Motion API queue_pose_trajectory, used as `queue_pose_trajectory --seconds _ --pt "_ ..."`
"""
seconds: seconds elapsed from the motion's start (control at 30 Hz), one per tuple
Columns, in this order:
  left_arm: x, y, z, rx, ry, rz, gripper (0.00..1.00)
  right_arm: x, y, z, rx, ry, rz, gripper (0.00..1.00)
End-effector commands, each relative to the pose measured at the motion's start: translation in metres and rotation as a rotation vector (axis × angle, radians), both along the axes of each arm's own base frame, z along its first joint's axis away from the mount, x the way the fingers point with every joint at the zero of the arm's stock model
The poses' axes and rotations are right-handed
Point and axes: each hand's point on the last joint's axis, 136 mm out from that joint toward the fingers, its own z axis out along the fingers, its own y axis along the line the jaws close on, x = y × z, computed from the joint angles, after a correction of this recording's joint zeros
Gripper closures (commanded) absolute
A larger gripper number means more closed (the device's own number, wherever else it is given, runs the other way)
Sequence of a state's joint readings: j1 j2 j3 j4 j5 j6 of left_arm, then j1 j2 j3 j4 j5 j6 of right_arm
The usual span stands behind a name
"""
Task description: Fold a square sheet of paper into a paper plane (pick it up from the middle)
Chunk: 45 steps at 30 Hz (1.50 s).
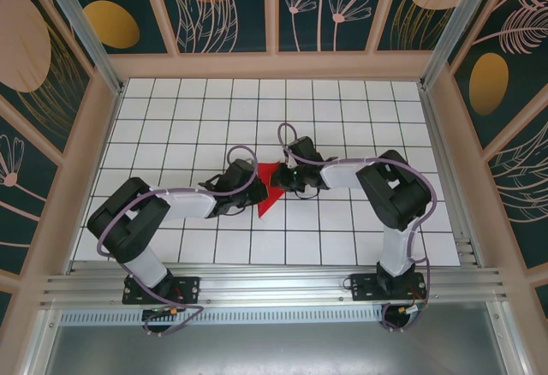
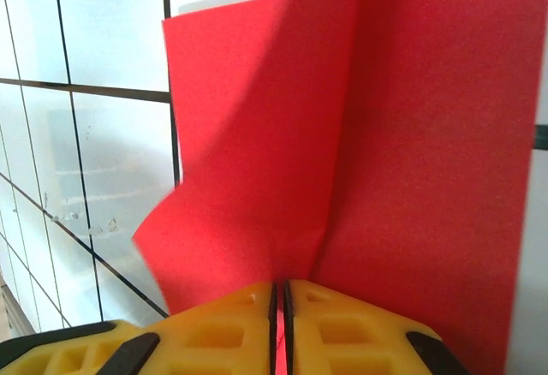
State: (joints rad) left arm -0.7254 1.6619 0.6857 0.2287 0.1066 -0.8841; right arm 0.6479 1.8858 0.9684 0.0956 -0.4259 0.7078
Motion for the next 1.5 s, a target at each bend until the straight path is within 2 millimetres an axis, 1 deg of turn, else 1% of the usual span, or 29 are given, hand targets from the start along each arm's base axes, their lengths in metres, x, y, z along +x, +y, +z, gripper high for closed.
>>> queue_pose_trajectory --seconds 0.0,0.07,0.2,0.47,0.73,0.83,0.97,1.07,1.1,1.17,1.27,1.47 --pt "-0.005 0.008 -0.015 0.031 0.032 0.009 0.89 0.013 0.001 0.034 0.021 -0.092 0.006 0.85" --pt "-0.006 0.01 -0.017 0.039 0.035 0.009 0.89 0.015 0.003 0.042 0.029 -0.117 0.012 0.85" --pt "-0.006 0.011 -0.02 0.053 0.037 0.005 0.89 0.016 0.005 0.044 0.033 -0.136 0.03 0.85" --pt "-0.008 0.015 -0.024 0.064 0.047 0.014 0.9 0.017 0.016 0.021 0.0 -0.101 0.091 0.89" --pt "-0.009 0.014 -0.019 0.057 0.042 0.009 0.9 0.029 0.015 0.002 -0.042 -0.085 0.087 0.89" --pt "-0.008 0.011 -0.014 0.043 0.03 0.001 0.9 0.03 0.011 -0.008 -0.066 -0.07 0.078 0.89" --pt "0.006 -0.001 0.01 -0.027 -0.037 0.0 0.86 0.022 0.007 -0.017 -0.078 -0.037 0.067 0.9" --pt "0.018 -0.005 0.022 -0.065 -0.081 0.029 0.84 0.013 0.007 -0.018 -0.075 -0.017 0.06 0.89" --pt "0.02 -0.006 0.023 -0.072 -0.087 0.035 0.84 0.01 0.007 -0.018 -0.076 -0.012 0.057 0.9" --pt "0.021 -0.005 0.019 -0.07 -0.079 0.04 0.84 0.005 0.009 -0.015 -0.065 -0.006 0.056 0.9" --pt "0.017 0.001 0.005 -0.034 -0.044 0.046 0.84 0.001 0.011 -0.013 -0.051 -0.005 0.058 0.9" --pt "0.004 0.017 -0.021 0.044 0.021 0.058 0.86 0.008 0.011 -0.011 -0.045 -0.037 0.083 0.9"
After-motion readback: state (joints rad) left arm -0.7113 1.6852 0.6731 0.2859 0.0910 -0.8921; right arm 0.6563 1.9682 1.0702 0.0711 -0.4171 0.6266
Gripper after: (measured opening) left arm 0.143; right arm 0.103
